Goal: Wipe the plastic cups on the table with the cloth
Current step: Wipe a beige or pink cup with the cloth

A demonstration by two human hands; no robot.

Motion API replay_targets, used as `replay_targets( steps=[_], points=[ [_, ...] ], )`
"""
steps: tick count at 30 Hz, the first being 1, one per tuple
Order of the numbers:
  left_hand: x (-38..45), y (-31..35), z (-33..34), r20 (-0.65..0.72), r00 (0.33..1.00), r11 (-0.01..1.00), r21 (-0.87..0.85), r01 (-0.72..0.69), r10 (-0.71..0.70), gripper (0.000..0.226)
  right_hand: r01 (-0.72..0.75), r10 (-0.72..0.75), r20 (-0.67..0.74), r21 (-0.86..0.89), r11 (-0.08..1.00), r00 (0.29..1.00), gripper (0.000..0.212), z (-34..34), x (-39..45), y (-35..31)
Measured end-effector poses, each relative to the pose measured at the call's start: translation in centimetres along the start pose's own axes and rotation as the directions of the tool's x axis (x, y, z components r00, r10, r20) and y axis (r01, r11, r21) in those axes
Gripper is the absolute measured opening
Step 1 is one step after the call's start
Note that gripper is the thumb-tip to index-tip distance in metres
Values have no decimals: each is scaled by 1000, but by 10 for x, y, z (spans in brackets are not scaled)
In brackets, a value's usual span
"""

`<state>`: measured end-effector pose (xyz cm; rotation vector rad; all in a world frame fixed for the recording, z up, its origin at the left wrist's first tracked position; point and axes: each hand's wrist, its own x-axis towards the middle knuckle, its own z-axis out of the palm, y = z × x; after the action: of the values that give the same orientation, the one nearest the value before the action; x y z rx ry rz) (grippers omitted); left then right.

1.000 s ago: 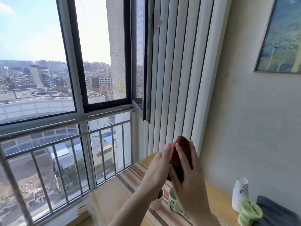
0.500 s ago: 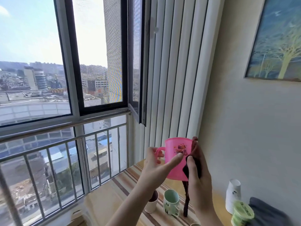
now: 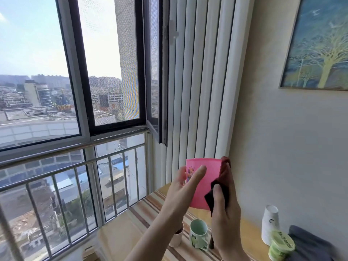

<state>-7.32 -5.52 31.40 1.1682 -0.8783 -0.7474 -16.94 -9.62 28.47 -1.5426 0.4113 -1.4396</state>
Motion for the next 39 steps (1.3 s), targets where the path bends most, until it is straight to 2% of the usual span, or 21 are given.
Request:
replay_targets(
  steps=[2,3,7,11,14,15,18,22,25,30,32,34,35,37,39],
  points=[
    [1,1,1,50,999,1000,11,-20,19,47,-62,62,8,110,992,998,66,-2,4,-1],
    [1,2,2,76,997,1000,13,-22,21,46,-55,54,5,92,994,999,66,-2,5,-2],
    [6,12,4,131,990,990,126,-58,42,57,43,-61,-72,-224,974,996,66,-3,6,0],
    [5,8,3,76,995,994,84,-68,61,53,184,-205,-6,-417,890,979,67,-5,4,1],
    [4,8,7,54,998,1000,15,19,-20,84,244,-247,59,-483,841,967,64,-2,1,0],
    [4,10,9,35,999,1000,-8,18,-18,88,250,-252,65,-496,832,966,62,-1,1,1],
    [5,13,12,-33,999,1000,-7,-22,22,81,252,-276,31,-512,821,961,55,-2,6,0],
    [5,11,14,-71,997,1000,-15,0,-1,84,241,-285,-20,-479,844,958,47,-7,12,-4],
    [8,6,12,-98,995,998,-58,21,-27,86,233,-269,-1,-501,834,963,48,-8,10,-4],
    [17,3,-2,-128,988,978,-200,59,-85,71,366,-361,98,-442,819,927,36,-29,0,-3],
    [19,4,-8,-129,986,979,-190,76,-102,74,271,-288,19,-396,877,958,29,-40,3,-5],
    [18,4,-11,-124,987,986,-149,80,-98,76,164,-208,-75,-384,909,975,31,-46,16,-7],
    [18,3,-11,-117,989,988,-135,71,-87,75,131,-174,-77,-392,910,982,37,-47,25,-10],
    [17,1,-7,-93,994,993,-111,51,-62,74,103,-107,11,-388,916,994,44,-42,38,-11],
    [16,-1,-1,-61,996,993,-104,53,-60,70,118,-78,120,-373,920,990,43,-31,42,-11]
  ],
)
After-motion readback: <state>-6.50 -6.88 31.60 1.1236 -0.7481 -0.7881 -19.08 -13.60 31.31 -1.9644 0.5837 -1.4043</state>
